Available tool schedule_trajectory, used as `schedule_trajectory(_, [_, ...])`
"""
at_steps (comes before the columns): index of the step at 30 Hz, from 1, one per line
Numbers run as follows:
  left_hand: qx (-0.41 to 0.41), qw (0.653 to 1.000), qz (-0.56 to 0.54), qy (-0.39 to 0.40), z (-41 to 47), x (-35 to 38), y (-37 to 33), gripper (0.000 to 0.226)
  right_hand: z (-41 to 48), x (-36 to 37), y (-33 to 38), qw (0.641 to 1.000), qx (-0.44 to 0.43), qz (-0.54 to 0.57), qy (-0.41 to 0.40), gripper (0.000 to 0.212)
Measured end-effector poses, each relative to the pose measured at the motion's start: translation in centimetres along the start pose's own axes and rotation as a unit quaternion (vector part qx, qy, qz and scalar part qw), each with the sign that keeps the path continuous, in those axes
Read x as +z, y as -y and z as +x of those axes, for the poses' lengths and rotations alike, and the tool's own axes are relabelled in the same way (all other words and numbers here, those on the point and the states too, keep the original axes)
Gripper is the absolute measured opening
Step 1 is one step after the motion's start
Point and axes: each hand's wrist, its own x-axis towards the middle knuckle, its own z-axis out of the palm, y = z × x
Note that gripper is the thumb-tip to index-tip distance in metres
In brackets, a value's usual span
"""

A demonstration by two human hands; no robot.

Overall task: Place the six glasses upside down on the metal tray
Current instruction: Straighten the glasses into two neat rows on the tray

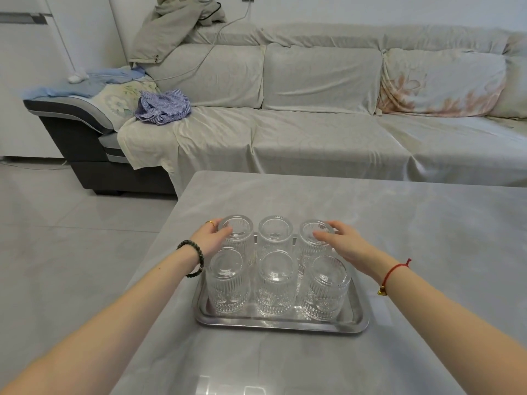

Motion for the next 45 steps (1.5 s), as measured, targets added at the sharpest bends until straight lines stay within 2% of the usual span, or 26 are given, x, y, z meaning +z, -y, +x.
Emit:
schedule_trajectory(2, [0.005,1.0,0.011,0.014,-0.1,-0.2,-0.1,0.037,0.1,0.1,0.6,0.997,-0.037,-0.055,-0.026,0.055])
schedule_trajectory(4, [0.015,0.999,0.02,0.022,-0.4,-0.3,-0.1,0.034,0.3,0.6,1.8,0.982,-0.118,-0.137,-0.045,0.056])
schedule_trajectory(6, [0.02,0.999,0.021,0.018,-0.5,-0.4,0.0,0.034,0.4,1.7,3.3,0.962,-0.176,-0.21,-0.012,0.057])
schedule_trajectory(10, [0.025,0.999,0.019,0.028,-1.0,-0.4,0.0,0.039,1.3,4.3,5.0,0.921,-0.184,-0.339,0.061,0.057])
schedule_trajectory(12, [0.033,0.998,0.021,0.043,-1.4,-0.5,0.1,0.042,1.5,4.8,5.0,0.907,-0.177,-0.377,0.062,0.057])
schedule_trajectory(15, [0.033,0.999,0.014,0.033,-2.3,-0.8,0.6,0.06,1.4,4.7,4.6,0.902,-0.172,-0.39,0.061,0.059])
schedule_trajectory(17, [0.031,0.999,-0.006,0.024,-3.4,-1.0,1.3,0.073,0.6,4.0,4.6,0.917,-0.18,-0.352,0.055,0.062])
schedule_trajectory(20, [0.042,0.999,-0.024,0.02,-5.6,-1.2,3.1,0.125,-2.0,2.7,4.3,0.942,-0.219,-0.255,-0.014,0.061])
schedule_trajectory(21, [0.043,0.999,-0.016,0.01,-6.3,-1.2,3.8,0.132,-3.3,2.6,3.8,0.943,-0.243,-0.223,-0.045,0.059])
schedule_trajectory(24, [0.055,0.998,0.025,-0.02,-8.1,-0.2,6.0,0.122,-7.6,4.7,1.3,0.944,-0.304,-0.092,-0.093,0.055])
schedule_trajectory(27, [0.101,0.994,0.031,-0.014,-9.6,1.2,6.3,0.104,-11.0,9.2,-1.7,0.959,-0.263,0.047,-0.092,0.056])
schedule_trajectory(29, [0.111,0.993,0.025,-0.007,-10.1,2.0,6.4,0.082,-12.4,12.0,-3.1,0.958,-0.235,0.099,-0.129,0.055])
schedule_trajectory(31, [0.114,0.993,0.018,-0.024,-10.1,2.7,6.5,0.074,-12.8,13.9,-3.9,0.952,-0.208,0.134,-0.182,0.057])
schedule_trajectory(38, [0.106,0.993,0.016,-0.057,-10.0,3.2,6.4,0.067,-11.9,16.0,-4.7,0.97,-0.101,0.158,-0.153,0.067])
schedule_trajectory(42, [0.106,0.992,0.03,-0.059,-10.0,3.2,6.1,0.057,-11.7,16.1,-4.9,0.972,-0.105,0.159,-0.139,0.07])
schedule_trajectory(45, [0.108,0.992,0.035,-0.057,-10.2,3.2,6.0,0.059,-12.5,14.8,-4.5,0.969,-0.139,0.153,-0.136,0.062])
